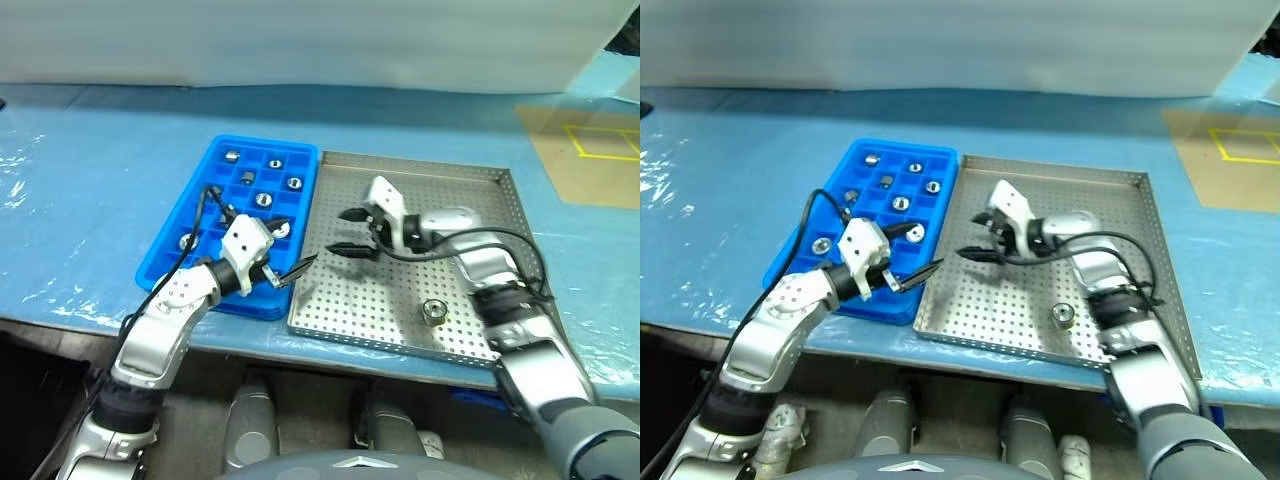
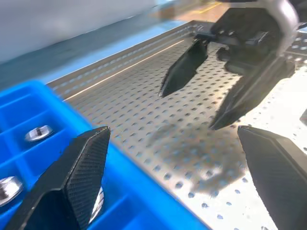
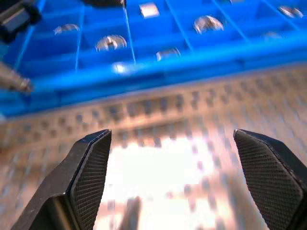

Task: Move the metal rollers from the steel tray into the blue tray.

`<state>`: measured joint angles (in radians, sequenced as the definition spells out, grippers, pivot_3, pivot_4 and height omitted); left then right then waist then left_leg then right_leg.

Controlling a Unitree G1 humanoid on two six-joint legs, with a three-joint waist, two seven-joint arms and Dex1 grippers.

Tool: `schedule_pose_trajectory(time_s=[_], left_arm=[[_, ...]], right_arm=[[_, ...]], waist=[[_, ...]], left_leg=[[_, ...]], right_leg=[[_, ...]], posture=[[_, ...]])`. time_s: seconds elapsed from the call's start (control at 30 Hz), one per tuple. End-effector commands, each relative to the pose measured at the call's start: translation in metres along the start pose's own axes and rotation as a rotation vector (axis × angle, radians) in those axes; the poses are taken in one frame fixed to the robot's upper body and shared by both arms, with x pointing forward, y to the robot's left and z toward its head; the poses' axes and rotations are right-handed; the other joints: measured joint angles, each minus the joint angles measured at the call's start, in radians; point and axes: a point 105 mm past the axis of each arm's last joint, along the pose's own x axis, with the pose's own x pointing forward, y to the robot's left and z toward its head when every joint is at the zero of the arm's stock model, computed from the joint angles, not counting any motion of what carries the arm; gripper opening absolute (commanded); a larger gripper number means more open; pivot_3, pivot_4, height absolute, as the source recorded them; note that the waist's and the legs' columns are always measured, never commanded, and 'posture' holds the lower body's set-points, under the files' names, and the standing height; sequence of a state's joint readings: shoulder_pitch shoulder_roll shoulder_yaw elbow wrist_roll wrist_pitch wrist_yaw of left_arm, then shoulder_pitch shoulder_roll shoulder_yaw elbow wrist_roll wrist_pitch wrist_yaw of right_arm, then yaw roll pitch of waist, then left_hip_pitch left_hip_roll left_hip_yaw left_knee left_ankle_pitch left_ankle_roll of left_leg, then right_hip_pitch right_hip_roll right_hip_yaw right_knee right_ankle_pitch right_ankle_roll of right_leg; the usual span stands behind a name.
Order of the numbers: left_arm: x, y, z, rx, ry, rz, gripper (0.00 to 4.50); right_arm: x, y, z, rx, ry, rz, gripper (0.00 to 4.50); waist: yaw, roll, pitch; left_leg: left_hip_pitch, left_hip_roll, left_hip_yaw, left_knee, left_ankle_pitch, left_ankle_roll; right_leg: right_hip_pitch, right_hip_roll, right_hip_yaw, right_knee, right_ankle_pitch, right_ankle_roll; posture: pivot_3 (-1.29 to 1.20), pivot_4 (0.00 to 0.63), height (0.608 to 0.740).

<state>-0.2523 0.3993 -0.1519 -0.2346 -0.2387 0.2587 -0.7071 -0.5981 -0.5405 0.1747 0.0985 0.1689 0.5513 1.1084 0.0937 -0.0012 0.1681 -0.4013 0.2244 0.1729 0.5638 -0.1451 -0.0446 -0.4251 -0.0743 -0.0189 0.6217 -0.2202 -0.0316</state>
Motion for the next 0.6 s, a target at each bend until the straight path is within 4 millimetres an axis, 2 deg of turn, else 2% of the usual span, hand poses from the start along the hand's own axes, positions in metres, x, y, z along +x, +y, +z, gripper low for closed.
schedule_pose_trajectory(time_s=[0.03,0.17,0.23,0.5,0.6], left_arm=[[0.014,-0.009,0.007,0.025,-0.052,-0.093,4.5],[0.027,-0.017,0.008,0.015,-0.079,-0.158,4.5],[0.03,-0.018,0.007,0.012,-0.083,-0.18,4.5],[0.033,-0.02,0.004,0.02,-0.079,-0.217,4.5],[0.033,-0.02,0.005,0.022,-0.078,-0.222,4.5]], right_arm=[[-0.031,0.013,-0.01,0.026,0.069,-0.007,4.18],[-0.056,0.021,-0.036,0.139,0.146,-0.092,4.18],[-0.066,0.031,-0.053,0.202,0.207,-0.097,4.18],[-0.077,0.042,-0.091,0.3,0.322,-0.195,4.18],[-0.076,0.038,-0.095,0.302,0.319,-0.227,3.57]], waist=[[-0.013,0.0,0.0],[-0.048,0.0,0.0],[-0.057,0.0,0.0],[-0.079,0.0,0.0],[-0.08,0.0,0.0]], left_leg=[[0.001,0.0,0.0,0.0,0.0,0.0],[0.006,0.0,0.002,-0.001,-0.002,0.003],[0.007,0.0,0.003,-0.001,-0.003,0.004],[0.016,-0.001,0.005,-0.001,-0.003,0.005],[0.02,-0.001,0.005,-0.001,-0.004,0.006]], right_leg=[[0.001,0.0,0.0,0.0,0.0,0.0],[0.003,0.001,0.003,-0.001,0.0,0.0],[0.003,0.001,0.004,-0.001,0.0,0.0],[0.01,0.001,0.007,-0.002,-0.001,0.002],[0.016,0.001,0.007,-0.004,-0.004,0.007]], posture=[[-0.18,0.15,0.74],[-0.25,0.15,0.74],[-0.26,0.15,0.74],[-0.3,0.15,0.74],[-0.29,0.15,0.74]])
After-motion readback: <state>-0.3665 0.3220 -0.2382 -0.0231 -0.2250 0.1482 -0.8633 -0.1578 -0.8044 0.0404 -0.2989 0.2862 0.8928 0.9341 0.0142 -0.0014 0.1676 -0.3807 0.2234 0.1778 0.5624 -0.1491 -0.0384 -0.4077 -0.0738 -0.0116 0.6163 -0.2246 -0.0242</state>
